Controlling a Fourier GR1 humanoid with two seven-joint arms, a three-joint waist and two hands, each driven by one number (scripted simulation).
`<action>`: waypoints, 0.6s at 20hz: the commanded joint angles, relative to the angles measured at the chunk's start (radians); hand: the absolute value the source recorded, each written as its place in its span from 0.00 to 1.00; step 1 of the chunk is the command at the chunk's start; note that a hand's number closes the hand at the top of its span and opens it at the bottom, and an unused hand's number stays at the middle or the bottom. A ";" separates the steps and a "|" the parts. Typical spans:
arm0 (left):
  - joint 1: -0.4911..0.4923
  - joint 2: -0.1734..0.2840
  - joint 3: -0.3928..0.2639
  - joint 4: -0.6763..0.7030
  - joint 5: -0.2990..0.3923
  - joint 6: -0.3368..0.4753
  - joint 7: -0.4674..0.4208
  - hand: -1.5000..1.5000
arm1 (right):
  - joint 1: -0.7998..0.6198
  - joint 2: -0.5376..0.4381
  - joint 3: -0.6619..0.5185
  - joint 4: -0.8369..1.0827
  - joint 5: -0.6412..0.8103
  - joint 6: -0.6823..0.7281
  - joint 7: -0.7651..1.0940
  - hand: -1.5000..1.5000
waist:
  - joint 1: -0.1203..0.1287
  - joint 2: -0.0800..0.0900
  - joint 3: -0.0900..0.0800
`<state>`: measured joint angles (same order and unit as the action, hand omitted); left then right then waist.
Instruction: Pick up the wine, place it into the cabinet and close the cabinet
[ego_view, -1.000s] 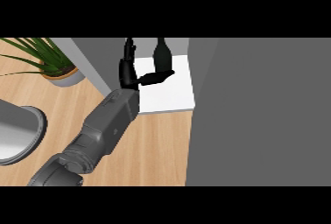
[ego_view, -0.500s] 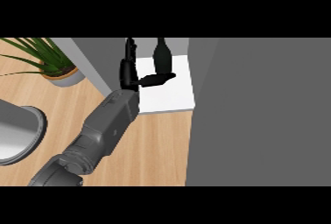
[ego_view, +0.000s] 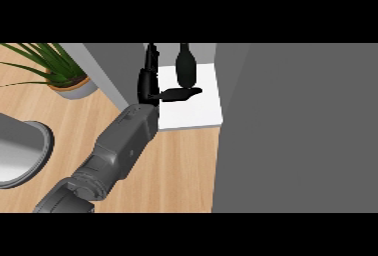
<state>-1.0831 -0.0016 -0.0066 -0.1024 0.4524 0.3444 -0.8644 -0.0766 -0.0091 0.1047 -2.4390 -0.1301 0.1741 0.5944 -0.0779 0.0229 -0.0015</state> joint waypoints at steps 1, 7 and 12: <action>0.044 0.002 0.006 -0.001 0.032 -0.033 0.008 0.00 | 0.004 -0.014 -0.046 -0.058 -0.080 -0.006 0.042 0.00 | 0.007 -0.007 0.001; 0.093 0.002 -0.016 -0.041 0.090 -0.120 -0.008 0.00 | 0.019 -0.009 -0.005 -0.039 -0.061 0.008 0.016 0.00 | 0.012 -0.015 0.001; 0.151 0.002 -0.073 -0.080 0.150 -0.120 -0.057 0.00 | 0.017 0.008 0.030 -0.047 -0.017 -0.012 0.021 0.00 | 0.006 -0.014 0.000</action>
<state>-1.0369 -0.0014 -0.0614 -0.1721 0.5530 0.2571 -0.8713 -0.0772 -0.0064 0.1159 -2.4411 -0.1302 0.1617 0.6041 -0.0809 0.0122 -0.0011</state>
